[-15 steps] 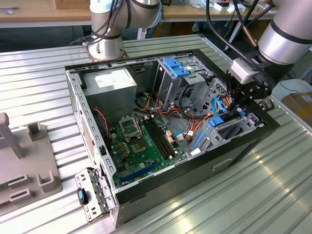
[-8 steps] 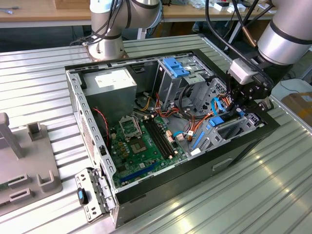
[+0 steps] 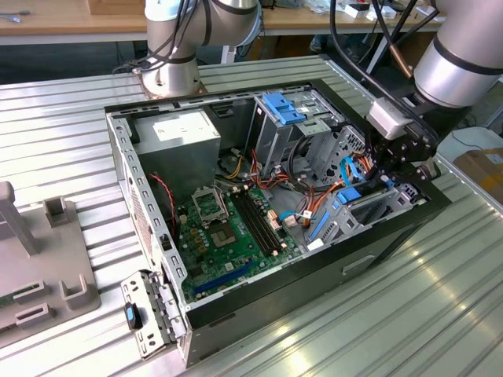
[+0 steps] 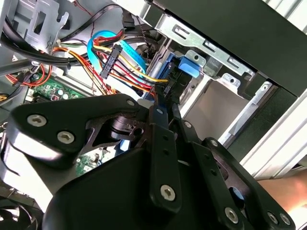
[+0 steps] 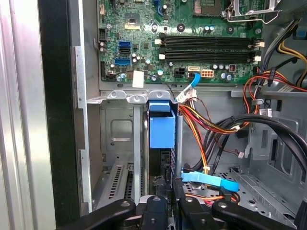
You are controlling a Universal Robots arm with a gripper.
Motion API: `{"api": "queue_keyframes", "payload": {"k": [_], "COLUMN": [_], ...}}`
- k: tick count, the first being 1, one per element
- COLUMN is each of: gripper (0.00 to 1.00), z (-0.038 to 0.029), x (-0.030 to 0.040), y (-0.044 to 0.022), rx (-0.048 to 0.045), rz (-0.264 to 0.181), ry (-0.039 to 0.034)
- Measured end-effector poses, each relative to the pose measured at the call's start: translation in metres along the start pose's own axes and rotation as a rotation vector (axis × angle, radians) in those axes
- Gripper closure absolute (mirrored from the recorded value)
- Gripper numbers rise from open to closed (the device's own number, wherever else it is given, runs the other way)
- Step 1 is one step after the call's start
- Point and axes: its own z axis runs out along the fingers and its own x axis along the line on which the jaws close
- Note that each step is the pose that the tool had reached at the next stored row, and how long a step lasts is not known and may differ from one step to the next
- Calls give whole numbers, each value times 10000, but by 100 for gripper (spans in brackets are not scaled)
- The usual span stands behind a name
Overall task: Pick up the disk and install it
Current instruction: 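Insert the first disk wire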
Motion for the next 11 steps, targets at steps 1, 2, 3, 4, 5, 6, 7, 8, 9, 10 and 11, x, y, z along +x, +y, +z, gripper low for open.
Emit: {"api": "queue_keyframes", "payload": {"k": [1, 2, 3, 4, 5, 6, 7, 8, 9, 10, 11], "gripper": [84, 84, 84, 84, 84, 84, 84, 84, 84, 84, 84], "z": [0, 1, 2, 4, 5, 7, 12, 17, 20, 23, 26], "x": [3, 6, 7, 10, 11, 12, 12, 12, 12, 12, 12], "y": [3, 4, 5, 6, 6, 7, 7, 8, 8, 8, 9], "rx": [0, -1, -1, -1, -1, -1, -1, -1, -1, -1, 0], "rz": [0, 0, 0, 1, 1, 1, 1, 1, 1, 0, 1], "ry": [0, 2, 2, 1, 3, 3, 1, 3, 4, 3, 2]}}
